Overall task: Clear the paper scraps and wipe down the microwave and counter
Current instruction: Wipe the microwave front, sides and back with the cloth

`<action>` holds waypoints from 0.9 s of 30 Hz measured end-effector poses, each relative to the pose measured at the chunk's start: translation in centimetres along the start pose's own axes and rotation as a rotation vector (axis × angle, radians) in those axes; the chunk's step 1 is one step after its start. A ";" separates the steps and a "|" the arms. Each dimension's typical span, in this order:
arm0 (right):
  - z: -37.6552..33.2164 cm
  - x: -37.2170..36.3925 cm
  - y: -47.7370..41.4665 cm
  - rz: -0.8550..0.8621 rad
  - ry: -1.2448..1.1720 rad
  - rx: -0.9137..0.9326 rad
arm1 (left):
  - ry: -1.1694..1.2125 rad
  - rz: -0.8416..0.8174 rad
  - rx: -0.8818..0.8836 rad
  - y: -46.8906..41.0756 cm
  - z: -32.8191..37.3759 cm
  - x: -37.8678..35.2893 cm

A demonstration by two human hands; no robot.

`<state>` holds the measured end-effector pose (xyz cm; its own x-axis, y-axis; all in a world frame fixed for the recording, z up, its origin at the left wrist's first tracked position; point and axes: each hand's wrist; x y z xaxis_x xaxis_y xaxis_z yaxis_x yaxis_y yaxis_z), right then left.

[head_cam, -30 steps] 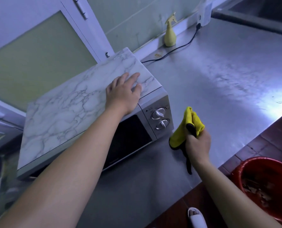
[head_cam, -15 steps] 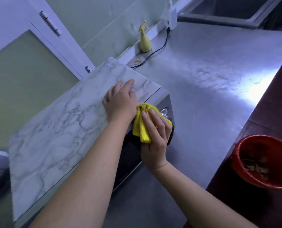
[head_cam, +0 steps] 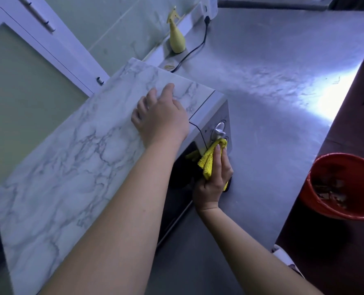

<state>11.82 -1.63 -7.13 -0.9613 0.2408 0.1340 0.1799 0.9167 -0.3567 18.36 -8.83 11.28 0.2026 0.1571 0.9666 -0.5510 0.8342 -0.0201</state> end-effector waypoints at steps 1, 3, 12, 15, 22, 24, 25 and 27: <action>0.1 0.0 -0.2 -0.007 0.011 -0.004 | -0.002 0.001 0.005 -0.2 0.1 0.0; 0.3 -0.1 -0.5 -0.025 0.021 -0.018 | -0.001 -0.001 0.024 -0.5 0.3 -0.1; 2.0 2.3 0.7 -0.261 -0.044 -0.363 | -0.006 0.005 0.056 -0.5 0.8 0.0; 2.7 4.2 -0.8 -0.350 -0.087 -0.462 | -0.003 0.004 0.065 -0.5 0.9 0.1; 4.6 9.4 -8.4 -0.549 -0.373 -1.014 | 0.003 -0.008 0.086 -0.2 1.2 0.5; 3.8 11.4 -8.9 -0.503 -0.381 -0.989 | 0.006 -0.007 0.089 -0.1 1.3 0.5; 2.9 12.4 -8.7 -0.490 -0.411 -0.954 | 0.005 -0.004 0.089 -0.1 1.3 0.5; 0.2 13.7 -8.1 -0.525 -0.463 -0.829 | 0.003 0.001 0.093 -0.1 1.3 0.5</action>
<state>-2.84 -5.80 -2.62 -0.9136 -0.2287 -0.3362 -0.3590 0.8420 0.4027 17.44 -9.54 12.12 0.2044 0.1599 0.9657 -0.6240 0.7814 0.0027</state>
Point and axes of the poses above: each hand's wrist, its own y-axis away from the middle knuckle, its own x-axis out of the back of the hand, z = x × y, and after that the axes turned 9 degrees about -z, right-handed
